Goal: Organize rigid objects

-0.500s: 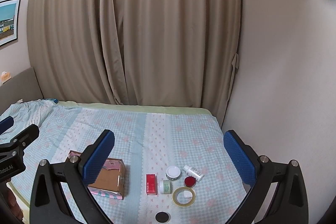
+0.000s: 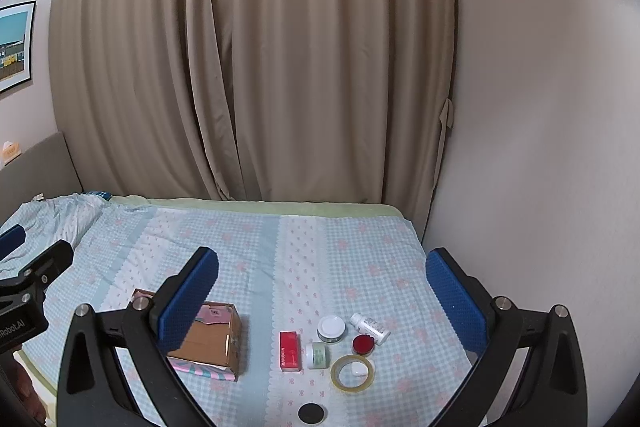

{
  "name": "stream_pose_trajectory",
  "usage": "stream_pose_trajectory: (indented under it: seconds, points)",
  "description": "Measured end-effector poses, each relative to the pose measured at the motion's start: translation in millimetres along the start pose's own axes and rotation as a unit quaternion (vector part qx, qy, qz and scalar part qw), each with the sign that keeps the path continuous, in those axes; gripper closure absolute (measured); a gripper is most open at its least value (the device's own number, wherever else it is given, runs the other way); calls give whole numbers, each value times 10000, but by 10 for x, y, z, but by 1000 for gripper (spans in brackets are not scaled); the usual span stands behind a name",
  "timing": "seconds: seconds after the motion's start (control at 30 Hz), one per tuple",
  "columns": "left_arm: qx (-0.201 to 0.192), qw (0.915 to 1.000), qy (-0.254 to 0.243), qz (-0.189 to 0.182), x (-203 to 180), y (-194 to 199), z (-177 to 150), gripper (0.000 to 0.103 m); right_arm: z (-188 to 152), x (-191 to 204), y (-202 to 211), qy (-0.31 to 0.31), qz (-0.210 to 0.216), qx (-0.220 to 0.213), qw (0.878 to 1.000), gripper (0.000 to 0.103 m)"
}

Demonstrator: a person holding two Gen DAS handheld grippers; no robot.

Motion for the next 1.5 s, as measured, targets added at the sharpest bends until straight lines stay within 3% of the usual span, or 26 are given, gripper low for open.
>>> stream_pose_trajectory:
  seconds: [1.1,1.37,1.5]
  points:
    - [114,9997,170,-135,-41,0,49,0,38,-32,109,-59,-11,50,10000,0]
    - [475,9987,-75,-161,-4,-372,-1,0,142,-17,64,-182,-86,240,9995,0]
    - [723,9969,217,-220,-61,-696,-170,0,132,-151,-142,-132,-119,304,9994,0]
Point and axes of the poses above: each gripper's, at about its wrist camera, not at the fingertips, and y roughly against the way its jaws point, x to its left, z to its top, the point moved 4 cm from there along -y, roughly the way its jaws point, and after that the axes turned 8 degrees about -z, right-handed, at the moved point
